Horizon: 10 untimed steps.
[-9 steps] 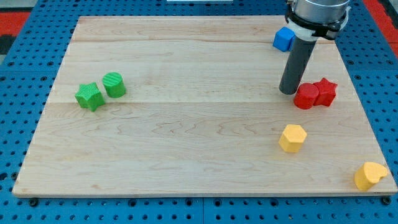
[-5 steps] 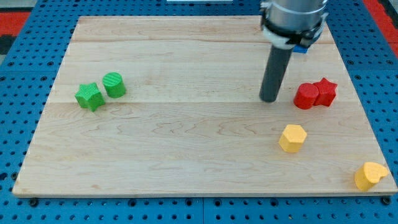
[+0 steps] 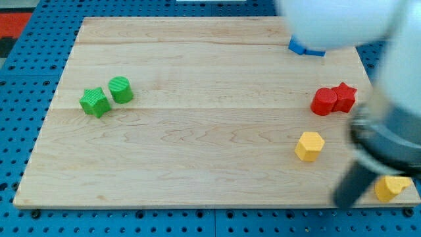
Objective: Move the yellow hexagon towards blue blocks
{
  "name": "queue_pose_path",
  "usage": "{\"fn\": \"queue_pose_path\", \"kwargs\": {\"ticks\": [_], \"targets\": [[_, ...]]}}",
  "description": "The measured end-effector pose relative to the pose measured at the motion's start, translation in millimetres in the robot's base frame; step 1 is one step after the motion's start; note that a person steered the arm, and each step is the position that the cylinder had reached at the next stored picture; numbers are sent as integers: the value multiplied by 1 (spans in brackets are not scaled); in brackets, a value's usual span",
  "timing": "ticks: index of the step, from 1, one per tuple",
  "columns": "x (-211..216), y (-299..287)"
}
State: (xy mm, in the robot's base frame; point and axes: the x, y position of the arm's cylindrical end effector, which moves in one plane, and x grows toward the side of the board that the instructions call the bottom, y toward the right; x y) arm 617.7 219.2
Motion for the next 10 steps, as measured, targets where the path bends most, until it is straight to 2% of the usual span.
{"fn": "queue_pose_path", "kwargs": {"ticks": [1,4,5,6,8,9,10], "targets": [[-5,120],[-25,111],[-55,38],[-60,-9],[-54,-67],[-67,-116],[-110,-171]]}}
